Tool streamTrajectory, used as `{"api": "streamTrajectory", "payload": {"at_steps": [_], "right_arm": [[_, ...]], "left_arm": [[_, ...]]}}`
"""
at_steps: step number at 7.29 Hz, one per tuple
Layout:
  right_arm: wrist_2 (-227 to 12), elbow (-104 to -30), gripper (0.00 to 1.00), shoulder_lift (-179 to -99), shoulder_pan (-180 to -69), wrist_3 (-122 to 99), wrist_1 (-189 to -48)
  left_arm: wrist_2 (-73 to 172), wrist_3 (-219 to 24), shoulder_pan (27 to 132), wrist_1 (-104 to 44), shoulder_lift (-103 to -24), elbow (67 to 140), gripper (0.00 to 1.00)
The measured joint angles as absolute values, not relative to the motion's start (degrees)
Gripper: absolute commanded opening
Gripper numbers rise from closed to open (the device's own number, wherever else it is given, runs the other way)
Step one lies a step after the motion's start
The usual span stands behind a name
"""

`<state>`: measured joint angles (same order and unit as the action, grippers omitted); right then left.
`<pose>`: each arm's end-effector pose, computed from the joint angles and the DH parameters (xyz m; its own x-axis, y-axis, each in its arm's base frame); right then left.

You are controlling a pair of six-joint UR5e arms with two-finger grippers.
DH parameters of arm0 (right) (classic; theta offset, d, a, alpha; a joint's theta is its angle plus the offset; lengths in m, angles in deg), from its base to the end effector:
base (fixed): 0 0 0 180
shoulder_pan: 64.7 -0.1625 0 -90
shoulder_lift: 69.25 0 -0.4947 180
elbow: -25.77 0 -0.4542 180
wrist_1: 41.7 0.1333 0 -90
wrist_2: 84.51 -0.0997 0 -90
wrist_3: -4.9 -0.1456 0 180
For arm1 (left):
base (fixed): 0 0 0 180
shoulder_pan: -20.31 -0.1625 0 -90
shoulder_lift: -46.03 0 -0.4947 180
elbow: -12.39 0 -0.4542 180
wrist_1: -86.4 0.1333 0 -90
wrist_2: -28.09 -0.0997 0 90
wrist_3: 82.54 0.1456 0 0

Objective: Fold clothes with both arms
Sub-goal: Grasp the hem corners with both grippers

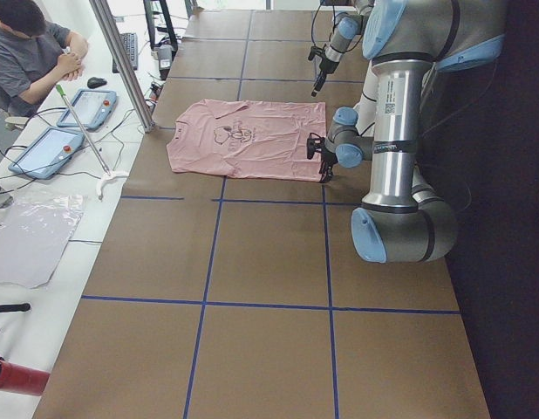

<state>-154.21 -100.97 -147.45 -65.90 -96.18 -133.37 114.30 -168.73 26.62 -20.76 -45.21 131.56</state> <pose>-0.5657 -0.1957 0.3270 0.6183 0.1932 0.7618 -0.3991 0.9122 0.0925 0.5577 -0.2055 0.4516 0.6796 -0.0084 -0.7335 0.1133 0.9892 0.0935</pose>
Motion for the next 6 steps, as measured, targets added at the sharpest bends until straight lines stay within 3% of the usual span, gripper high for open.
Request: {"api": "streamTrajectory", "payload": {"at_steps": [4,5,6], "right_arm": [[-154.21,-100.89,0.91,-147.47,-65.93,-96.18,-133.37],[-154.21,-100.89,0.91,-147.47,-65.92,-96.18,-133.37],[-154.21,-100.88,0.91,-147.47,-65.91,-96.18,-133.37]], "left_arm": [[114.38,-168.85,25.80,-20.82,-45.25,131.56,0.50],[114.39,-168.85,25.77,-20.81,-45.28,131.56,0.36],[114.39,-168.85,25.76,-20.77,-45.28,131.55,0.07]]}}
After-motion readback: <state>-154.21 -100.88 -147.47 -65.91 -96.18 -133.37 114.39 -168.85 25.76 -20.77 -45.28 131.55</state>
